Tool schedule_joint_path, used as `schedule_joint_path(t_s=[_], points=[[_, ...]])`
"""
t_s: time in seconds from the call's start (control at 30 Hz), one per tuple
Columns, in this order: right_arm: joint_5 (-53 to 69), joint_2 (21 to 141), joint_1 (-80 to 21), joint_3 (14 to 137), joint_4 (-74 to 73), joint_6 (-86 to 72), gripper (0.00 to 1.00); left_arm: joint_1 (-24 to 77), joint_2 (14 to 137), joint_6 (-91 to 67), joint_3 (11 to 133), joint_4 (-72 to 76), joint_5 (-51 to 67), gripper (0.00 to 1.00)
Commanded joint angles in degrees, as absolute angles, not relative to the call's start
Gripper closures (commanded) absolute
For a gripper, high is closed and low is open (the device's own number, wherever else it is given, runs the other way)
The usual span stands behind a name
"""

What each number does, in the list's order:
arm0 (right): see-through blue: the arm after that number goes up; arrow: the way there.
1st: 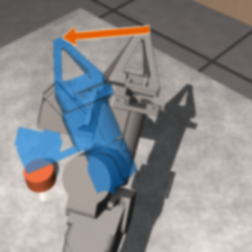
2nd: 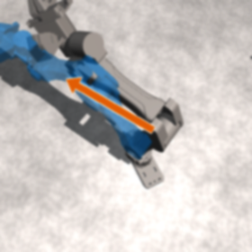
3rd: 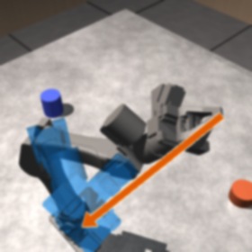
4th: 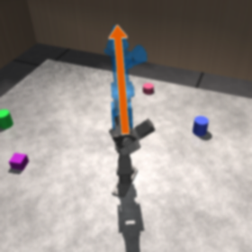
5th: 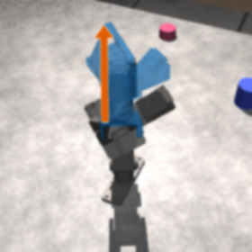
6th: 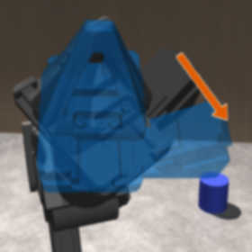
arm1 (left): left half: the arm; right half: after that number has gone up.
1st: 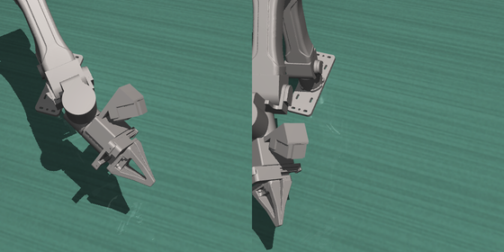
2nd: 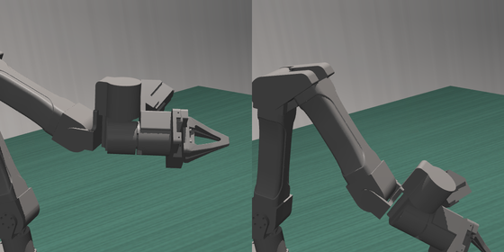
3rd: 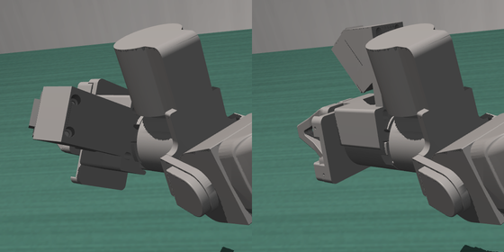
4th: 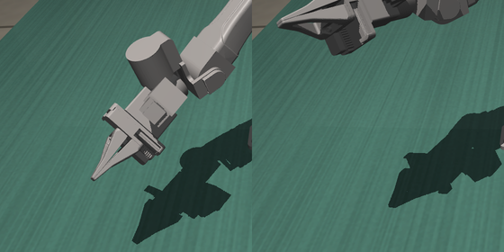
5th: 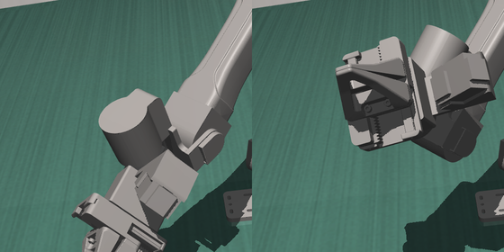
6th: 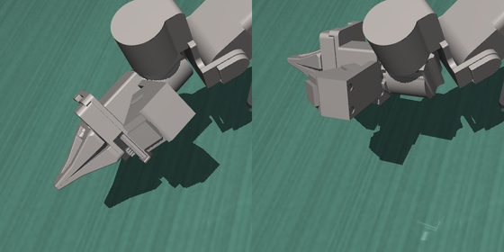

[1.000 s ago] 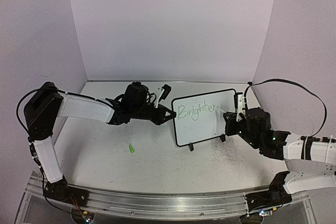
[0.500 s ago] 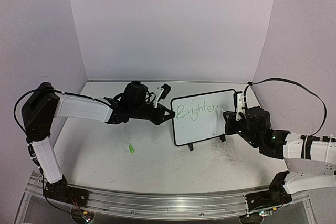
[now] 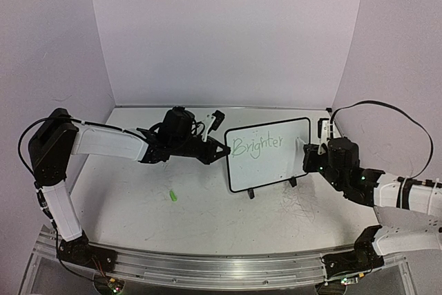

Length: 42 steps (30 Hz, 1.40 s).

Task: Write a sentence on the whiteboard

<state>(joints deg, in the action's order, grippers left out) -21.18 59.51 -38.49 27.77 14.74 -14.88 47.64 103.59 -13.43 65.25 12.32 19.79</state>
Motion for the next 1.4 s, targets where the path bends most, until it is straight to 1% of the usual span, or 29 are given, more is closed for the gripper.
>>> schedule_joint_path(t_s=[0.0,0.2,0.3,0.53,0.6,0.7,0.93,1.07,1.17,1.37], points=[[-19.79,59.40,-36.83,29.81,13.54,-16.02,1.00,47.02,102.02,-10.81,66.29,11.59,14.94,1.00],[-18.07,60.26,-36.63,30.23,14.11,-13.98,1.00,47.02,102.30,-10.90,66.52,11.40,15.11,1.00],[-15.12,60.53,-36.60,30.19,16.34,-12.61,1.00,47.02,102.44,-10.98,66.60,11.34,15.27,1.00],[-17.19,62.82,-36.62,33.51,17.54,-12.17,1.00,47.03,102.48,-11.10,66.72,11.28,15.47,1.00],[-15.10,63.26,-36.58,33.83,17.69,-11.93,1.00,47.08,102.49,-11.19,66.71,11.24,15.55,1.00],[-7.52,63.33,-37.01,33.06,18.28,-10.11,1.00,47.11,102.51,-11.25,66.82,11.20,15.66,1.00],[-2.01,57.59,-43.67,29.25,17.08,-9.36,1.00,47.11,102.78,-11.23,67.10,10.88,15.47,1.00],[-2.87,62.59,-49.48,30.96,15.25,-11.07,1.00,47.14,103.09,-11.44,67.41,10.59,15.49,1.00],[-6.30,67.85,-53.72,33.12,13.99,-12.04,1.00,47.11,103.31,-11.60,67.59,10.33,15.39,1.00],[-7.94,71.80,-56.56,34.79,15.23,-13.87,1.00,47.11,103.59,-11.69,68.12,9.31,15.29,1.00]])
